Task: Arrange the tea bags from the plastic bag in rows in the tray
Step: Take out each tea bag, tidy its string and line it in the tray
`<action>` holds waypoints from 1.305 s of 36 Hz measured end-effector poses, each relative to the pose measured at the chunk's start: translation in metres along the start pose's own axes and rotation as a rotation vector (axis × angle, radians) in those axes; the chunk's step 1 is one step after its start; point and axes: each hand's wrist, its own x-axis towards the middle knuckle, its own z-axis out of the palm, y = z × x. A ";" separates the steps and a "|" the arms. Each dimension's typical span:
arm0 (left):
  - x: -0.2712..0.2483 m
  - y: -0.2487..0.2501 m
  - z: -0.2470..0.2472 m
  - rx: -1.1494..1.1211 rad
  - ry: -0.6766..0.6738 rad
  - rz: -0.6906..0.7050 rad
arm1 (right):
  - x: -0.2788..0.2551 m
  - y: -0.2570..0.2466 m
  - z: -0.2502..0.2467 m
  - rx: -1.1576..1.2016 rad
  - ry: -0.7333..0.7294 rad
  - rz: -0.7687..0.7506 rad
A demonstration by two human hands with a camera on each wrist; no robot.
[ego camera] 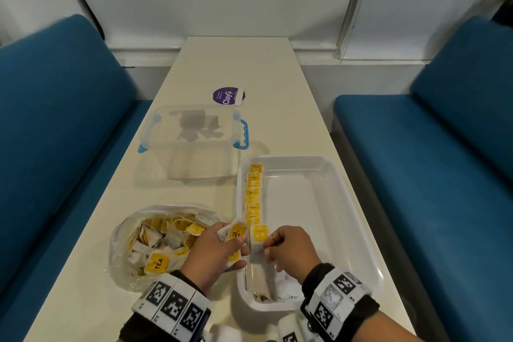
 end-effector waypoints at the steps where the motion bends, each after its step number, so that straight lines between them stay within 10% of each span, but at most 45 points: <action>1: 0.000 0.000 0.000 0.001 0.002 -0.003 | 0.001 0.000 0.001 -0.019 -0.006 -0.005; 15: 0.001 0.005 0.000 -0.026 -0.027 -0.019 | 0.004 0.000 0.005 -0.234 0.003 -0.107; 21: -0.004 0.016 0.003 -0.118 -0.060 0.005 | -0.005 -0.015 -0.011 -0.023 0.120 -0.208; 31: -0.011 0.026 0.011 -0.207 -0.173 -0.008 | -0.028 -0.055 -0.029 0.284 -0.110 -0.338; 47: -0.013 0.023 -0.010 -0.243 -0.073 0.039 | -0.026 -0.076 -0.033 0.275 -0.027 -0.483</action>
